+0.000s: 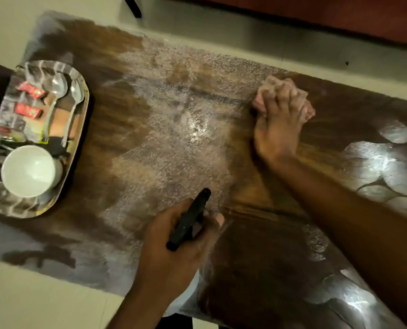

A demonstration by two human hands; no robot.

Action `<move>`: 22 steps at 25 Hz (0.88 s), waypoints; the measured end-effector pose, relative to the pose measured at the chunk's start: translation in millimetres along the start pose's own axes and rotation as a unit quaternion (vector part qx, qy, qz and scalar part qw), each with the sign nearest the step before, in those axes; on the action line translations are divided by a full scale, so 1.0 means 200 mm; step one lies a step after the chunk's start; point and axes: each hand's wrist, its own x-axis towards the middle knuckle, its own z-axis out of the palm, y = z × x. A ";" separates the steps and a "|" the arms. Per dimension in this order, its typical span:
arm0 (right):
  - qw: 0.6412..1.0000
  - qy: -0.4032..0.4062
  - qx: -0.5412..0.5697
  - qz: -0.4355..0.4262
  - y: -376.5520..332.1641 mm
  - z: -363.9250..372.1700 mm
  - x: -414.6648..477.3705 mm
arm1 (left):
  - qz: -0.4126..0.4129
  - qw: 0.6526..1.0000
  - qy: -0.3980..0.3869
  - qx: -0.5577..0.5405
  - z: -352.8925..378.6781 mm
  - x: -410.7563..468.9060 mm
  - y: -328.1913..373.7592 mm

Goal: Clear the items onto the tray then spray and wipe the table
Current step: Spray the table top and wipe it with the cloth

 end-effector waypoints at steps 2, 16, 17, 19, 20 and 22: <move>0.982 -0.068 -0.074 -0.158 -0.10 0.15 -0.35 | -0.021 1.000 0.005 -0.016 -0.05 -0.05 -0.05; 1.000 0.006 0.018 0.023 -0.25 0.33 -1.14 | 0.010 0.996 -0.058 0.072 -0.36 -0.43 -0.39; 0.999 -0.023 -0.009 -0.034 -0.31 0.39 -1.30 | 0.009 0.996 -0.056 0.070 -0.37 -0.45 -0.40; 0.946 -0.137 -0.086 -0.280 -0.27 0.44 -1.62 | 0.001 0.997 -0.052 0.058 -0.40 -0.49 -0.42; 0.888 -0.186 -0.119 -0.404 -0.16 0.41 -1.72 | -0.003 0.996 -0.055 0.068 -0.42 -0.51 -0.43; 0.799 -0.222 -0.155 -0.537 0.13 0.29 -1.76 | -0.015 0.994 -0.065 0.081 -0.47 -0.55 -0.47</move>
